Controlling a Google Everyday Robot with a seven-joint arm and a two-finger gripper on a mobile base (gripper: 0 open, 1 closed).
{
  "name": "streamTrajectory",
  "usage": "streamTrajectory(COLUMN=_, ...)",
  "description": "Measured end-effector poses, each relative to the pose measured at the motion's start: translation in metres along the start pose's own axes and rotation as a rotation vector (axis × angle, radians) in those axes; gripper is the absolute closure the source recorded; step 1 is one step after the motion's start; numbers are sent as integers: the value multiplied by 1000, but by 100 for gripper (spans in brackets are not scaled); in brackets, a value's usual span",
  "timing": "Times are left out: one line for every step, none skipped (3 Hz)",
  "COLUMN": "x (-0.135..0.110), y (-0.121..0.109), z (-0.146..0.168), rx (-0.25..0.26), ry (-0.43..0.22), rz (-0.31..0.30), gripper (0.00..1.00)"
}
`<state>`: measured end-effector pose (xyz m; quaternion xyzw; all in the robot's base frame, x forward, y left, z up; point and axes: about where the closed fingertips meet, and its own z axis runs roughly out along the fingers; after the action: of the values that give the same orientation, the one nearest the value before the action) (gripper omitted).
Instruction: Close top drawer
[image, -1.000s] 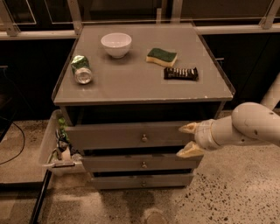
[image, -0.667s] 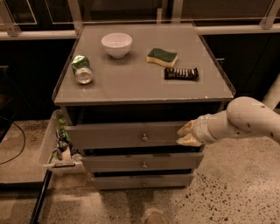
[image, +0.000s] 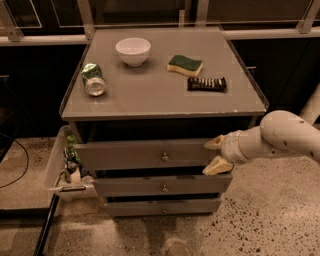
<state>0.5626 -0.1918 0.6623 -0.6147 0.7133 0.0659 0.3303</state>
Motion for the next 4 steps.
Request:
streamTrajectory(x=0, y=0, z=0, rx=0, ry=0, rz=0, gripper=13)
streamTrajectory(x=0, y=0, z=0, rx=0, ry=0, rz=0, gripper=0)
streamTrajectory(x=0, y=5, z=-2, rx=0, ry=0, rz=0, gripper=0)
streamTrajectory(x=-4, y=19, z=-24, rx=-14, ry=9, rz=-14, gripper=0)
